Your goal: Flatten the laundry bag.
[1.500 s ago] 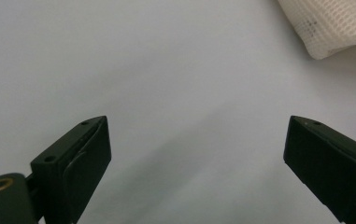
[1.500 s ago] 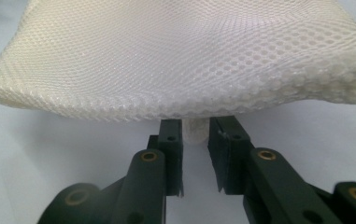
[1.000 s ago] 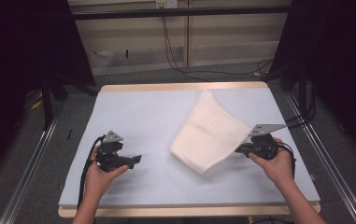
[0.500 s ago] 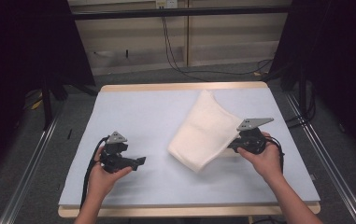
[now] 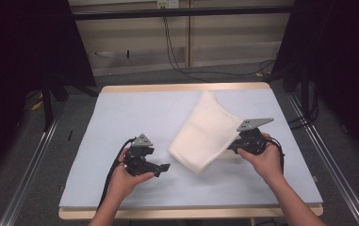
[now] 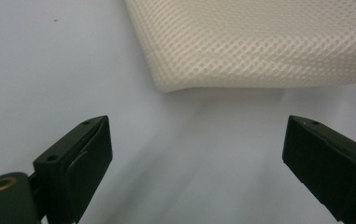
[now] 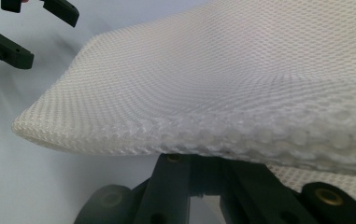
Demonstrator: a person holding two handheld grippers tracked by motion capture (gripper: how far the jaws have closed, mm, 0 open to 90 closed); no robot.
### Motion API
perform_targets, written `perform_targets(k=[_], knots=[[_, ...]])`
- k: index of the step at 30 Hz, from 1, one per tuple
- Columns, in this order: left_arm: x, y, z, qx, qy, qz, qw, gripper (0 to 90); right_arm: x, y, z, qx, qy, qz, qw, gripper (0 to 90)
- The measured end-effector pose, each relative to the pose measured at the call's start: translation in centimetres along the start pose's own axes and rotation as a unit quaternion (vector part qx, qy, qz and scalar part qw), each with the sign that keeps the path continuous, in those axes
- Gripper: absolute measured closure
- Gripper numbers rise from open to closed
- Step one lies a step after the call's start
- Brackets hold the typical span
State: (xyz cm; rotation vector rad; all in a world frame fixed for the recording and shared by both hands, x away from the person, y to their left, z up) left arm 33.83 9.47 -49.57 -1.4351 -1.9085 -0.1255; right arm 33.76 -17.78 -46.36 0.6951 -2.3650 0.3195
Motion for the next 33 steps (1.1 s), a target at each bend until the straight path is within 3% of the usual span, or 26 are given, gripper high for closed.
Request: perform_targets(k=[7,10,14,23,25,27,28,29,30,31,33], knots=[[-1.7,-1.6,-1.6,-0.016,-0.001,0.036,0.9992,8.6,-0.1,0.2,-0.1,-0.001,0.001,-0.006,1.0000,90.0],[-2.5,-2.0,-1.9,-0.024,0.010,0.034,0.9991,8.6,-0.3,0.3,-0.1,0.002,0.005,-0.006,1.0000,90.0],[-3.4,-2.4,-2.5,-0.039,0.008,0.040,0.9984,9.1,-0.3,0.6,-0.1,0.004,0.006,-0.010,0.9999,90.0],[-5.0,-2.9,-3.8,-0.068,0.014,0.031,0.9971,12.4,-0.3,0.7,0.0,0.004,0.003,-0.014,0.9999,90.0],[-5.1,-2.8,-3.8,-0.076,0.030,0.013,0.9966,16.6,-0.3,0.8,0.0,0.002,0.004,-0.015,0.9999,90.0],[-5.3,-2.7,-3.7,-0.078,0.038,0.009,0.9962,26.9,-0.2,0.8,0.1,0.001,0.002,-0.017,0.9998,90.0],[-5.3,-2.5,-3.6,-0.082,0.044,-0.003,0.9956,36.3,-0.2,0.7,0.2,-0.001,0.004,-0.017,0.9998,90.0],[-5.5,-2.5,-3.6,-0.079,0.048,0.003,0.9957,40.7,-0.2,0.7,0.2,-0.002,0.002,-0.019,0.9998,90.0],[-5.7,-2.5,-3.6,-0.076,0.041,0.000,0.9963,51.3,-0.2,0.7,0.3,-0.004,0.003,-0.019,0.9998,90.0],[-5.5,-2.3,-3.5,-0.082,0.056,-0.014,0.9950,58.9,-0.2,0.7,0.3,-0.003,0.003,-0.020,0.9998,90.0],[-5.8,-2.3,-3.5,-0.077,0.051,-0.006,0.9957,71.7,-0.3,0.8,0.4,-0.005,0.002,-0.022,0.9997,90.0]])
Point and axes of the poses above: each handheld gripper's, and its own axes: x roughly backward along the jaws, z roughly out of its underside, y roughly to its left, the point moved 7 cm from there along -x, roughly forward along the jaws, and after that the axes turned 15 degrees about z, right-handed, at the moved point
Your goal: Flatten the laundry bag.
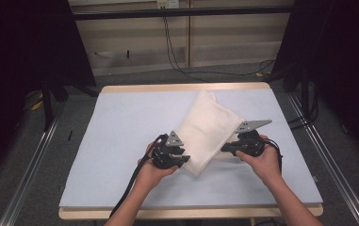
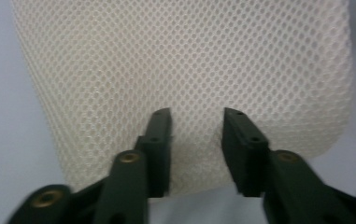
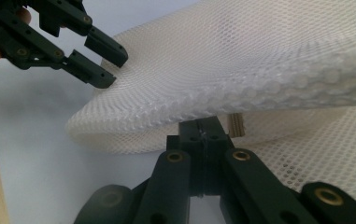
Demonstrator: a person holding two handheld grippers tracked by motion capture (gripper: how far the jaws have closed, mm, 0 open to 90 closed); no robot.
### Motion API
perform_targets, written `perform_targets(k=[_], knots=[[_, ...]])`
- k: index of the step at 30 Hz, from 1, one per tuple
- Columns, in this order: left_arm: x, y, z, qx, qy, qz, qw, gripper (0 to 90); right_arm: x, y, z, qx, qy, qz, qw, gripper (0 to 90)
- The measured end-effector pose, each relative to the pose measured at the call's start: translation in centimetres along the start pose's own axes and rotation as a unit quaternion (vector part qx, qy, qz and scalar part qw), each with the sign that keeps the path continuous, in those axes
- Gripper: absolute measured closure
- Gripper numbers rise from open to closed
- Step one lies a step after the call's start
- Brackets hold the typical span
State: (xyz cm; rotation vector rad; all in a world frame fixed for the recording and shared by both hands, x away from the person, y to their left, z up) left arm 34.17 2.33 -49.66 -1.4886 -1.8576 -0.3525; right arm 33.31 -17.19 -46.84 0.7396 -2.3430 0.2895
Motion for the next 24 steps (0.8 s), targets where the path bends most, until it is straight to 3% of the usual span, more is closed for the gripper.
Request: perform_targets(k=[2,3,5,8,11,13,16,18,20,21,24], knots=[[0.2,0.3,0.2,-0.013,0.020,-0.012,0.9996,90.0,-0.1,0.0,0.2,0.003,0.003,0.001,1.0000,90.0],[0.1,0.4,0.2,0.000,0.015,-0.010,0.9998,90.0,-0.1,0.0,0.2,0.002,0.003,0.001,1.0000,90.0],[0.5,0.7,0.3,0.003,0.019,-0.014,0.9997,90.0,-0.1,-0.2,0.4,0.003,0.005,0.003,1.0000,90.0],[1.5,1.3,0.2,0.027,-0.007,-0.011,0.9996,90.0,0.0,-0.5,0.9,-0.001,0.007,0.007,1.0000,90.0],[1.8,1.0,0.5,0.032,-0.002,0.012,0.9994,90.0,-0.1,-1.0,1.5,-0.005,0.012,0.014,0.9998,90.0],[1.8,0.3,0.4,0.025,-0.015,0.026,0.9992,88.3,-0.2,-1.1,1.8,-0.008,0.014,0.012,0.9998,90.0],[1.4,-0.9,0.2,0.023,-0.023,0.047,0.9984,59.7,-0.3,-1.0,2.2,-0.009,0.018,0.015,0.9997,90.0],[1.1,-1.8,0.0,0.014,-0.019,0.053,0.9983,53.4,-0.4,-0.9,2.3,-0.005,0.017,0.012,0.9998,90.0],[0.2,-2.3,-0.4,0.012,-0.026,0.054,0.9981,35.8,-0.4,-0.8,2.4,-0.006,0.019,0.011,0.9998,90.0],[-0.1,-2.3,-0.4,0.010,-0.017,0.053,0.9984,28.3,-0.4,-0.7,2.4,-0.005,0.017,0.012,0.9998,90.0],[-1.7,-2.4,0.0,0.013,0.001,0.050,0.9987,17.8,-0.5,-0.6,2.6,-0.006,0.020,0.011,0.9997,90.0]])
Point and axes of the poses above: each handheld gripper's, and its own axes: x roughly backward along the jaws, z roughly out of its underside, y roughly to its left, the point moved 7 cm from there along -x, roughly forward along the jaws, and after that the axes turned 15 degrees about z, right-handed, at the moved point
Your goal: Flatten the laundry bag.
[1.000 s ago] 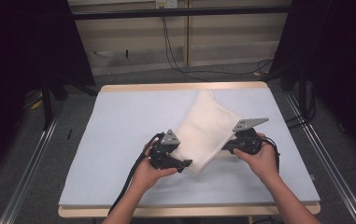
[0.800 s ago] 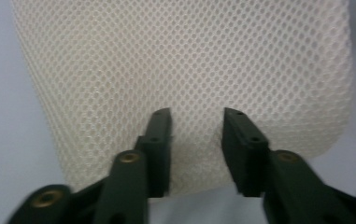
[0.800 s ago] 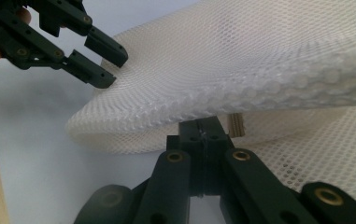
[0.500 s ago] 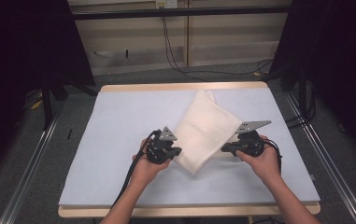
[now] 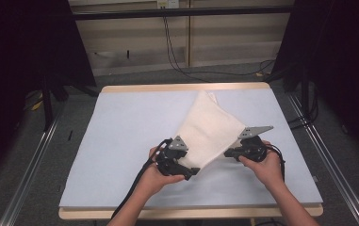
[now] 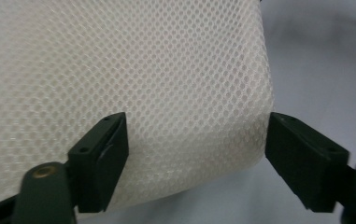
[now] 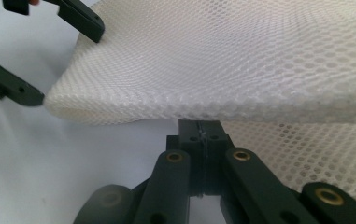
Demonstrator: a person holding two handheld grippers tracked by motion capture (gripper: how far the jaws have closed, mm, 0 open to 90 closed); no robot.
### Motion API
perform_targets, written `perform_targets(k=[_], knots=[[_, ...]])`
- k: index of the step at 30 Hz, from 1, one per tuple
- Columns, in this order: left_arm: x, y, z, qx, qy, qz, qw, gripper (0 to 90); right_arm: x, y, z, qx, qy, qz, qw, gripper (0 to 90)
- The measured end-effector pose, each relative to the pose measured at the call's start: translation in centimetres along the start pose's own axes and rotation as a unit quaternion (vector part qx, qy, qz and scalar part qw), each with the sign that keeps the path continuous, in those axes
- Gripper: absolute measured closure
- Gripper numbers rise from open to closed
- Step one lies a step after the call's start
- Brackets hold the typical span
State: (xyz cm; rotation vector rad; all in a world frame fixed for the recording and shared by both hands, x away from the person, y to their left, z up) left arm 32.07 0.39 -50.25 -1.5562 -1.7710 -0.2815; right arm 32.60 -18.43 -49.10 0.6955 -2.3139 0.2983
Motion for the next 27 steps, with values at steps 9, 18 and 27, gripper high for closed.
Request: perform_targets(k=[9,18,27], knots=[[-1.4,1.0,1.1,0.000,0.047,-0.041,0.9981,34.2,-0.4,0.2,0.3,0.002,0.004,-0.006,1.0000,89.8],[-1.0,1.1,0.8,0.067,0.028,-0.031,0.9969,83.8,-0.7,0.2,0.9,-0.006,0.008,-0.003,0.9999,89.1],[2.5,1.9,0.1,0.111,-0.028,-0.001,0.9934,83.6,-0.8,-0.6,2.0,-0.005,0.008,0.010,0.9999,89.1]])
Point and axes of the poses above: each handheld gripper's, and its own axes: x roughly backward along the jaws, z roughly out of its underside, y roughly to its left, the point moved 7 cm from there along -x, roughly forward along the jaws, and after that the axes turned 15 degrees about z, right-handed, at the moved point
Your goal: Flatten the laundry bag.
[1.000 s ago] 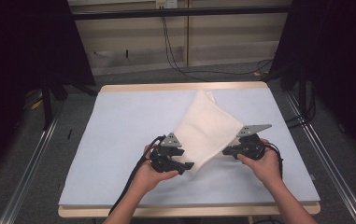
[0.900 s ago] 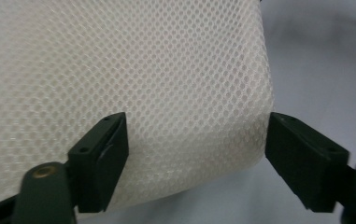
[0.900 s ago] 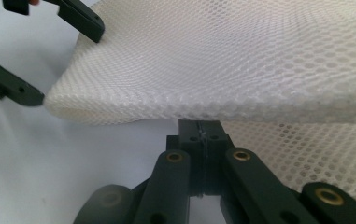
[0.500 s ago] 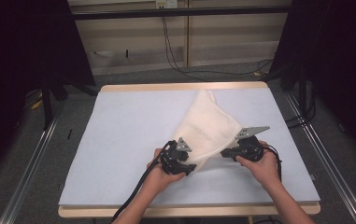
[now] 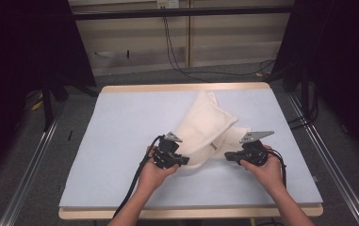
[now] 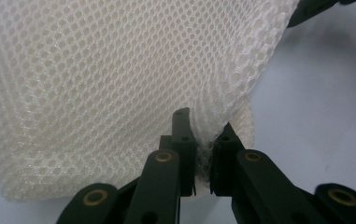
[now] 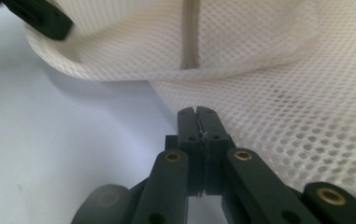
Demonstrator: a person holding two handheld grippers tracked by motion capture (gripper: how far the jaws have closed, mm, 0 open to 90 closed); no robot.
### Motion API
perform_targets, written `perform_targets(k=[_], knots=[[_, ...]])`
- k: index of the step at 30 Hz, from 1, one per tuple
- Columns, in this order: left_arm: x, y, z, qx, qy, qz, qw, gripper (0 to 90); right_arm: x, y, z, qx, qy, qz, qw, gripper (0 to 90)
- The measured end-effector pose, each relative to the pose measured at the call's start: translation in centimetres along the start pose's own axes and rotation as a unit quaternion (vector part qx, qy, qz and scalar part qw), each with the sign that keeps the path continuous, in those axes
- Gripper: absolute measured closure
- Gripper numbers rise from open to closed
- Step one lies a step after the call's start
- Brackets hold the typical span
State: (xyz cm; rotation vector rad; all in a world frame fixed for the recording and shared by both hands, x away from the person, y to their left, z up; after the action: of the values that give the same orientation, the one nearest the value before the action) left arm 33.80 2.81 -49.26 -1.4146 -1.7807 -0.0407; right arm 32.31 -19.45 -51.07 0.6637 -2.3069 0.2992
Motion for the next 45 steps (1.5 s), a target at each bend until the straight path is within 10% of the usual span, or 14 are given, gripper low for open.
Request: perform_targets(k=[11,45], knots=[[4.8,2.0,-1.4,0.037,-0.054,-0.018,0.9977,82.7,-0.3,-0.4,0.2,0.007,0.003,0.014,0.9999,89.2],[9.9,9.0,2.3,0.102,-0.060,-0.122,0.9855,69.2,0.0,-0.6,0.5,0.008,0.004,0.014,0.9999,88.7]])
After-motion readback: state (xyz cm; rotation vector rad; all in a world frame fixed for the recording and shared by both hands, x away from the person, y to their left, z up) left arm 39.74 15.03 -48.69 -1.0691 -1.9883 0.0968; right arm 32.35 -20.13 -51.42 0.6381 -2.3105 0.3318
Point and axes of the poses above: each handheld gripper's, and its own axes: x roughly backward along the jaws, z roughly out of its underside, y roughly to its left, the point moved 7 cm from there along -x, roughly forward along the jaws, and after that the axes turned 15 degrees about z, right-handed, at the moved point
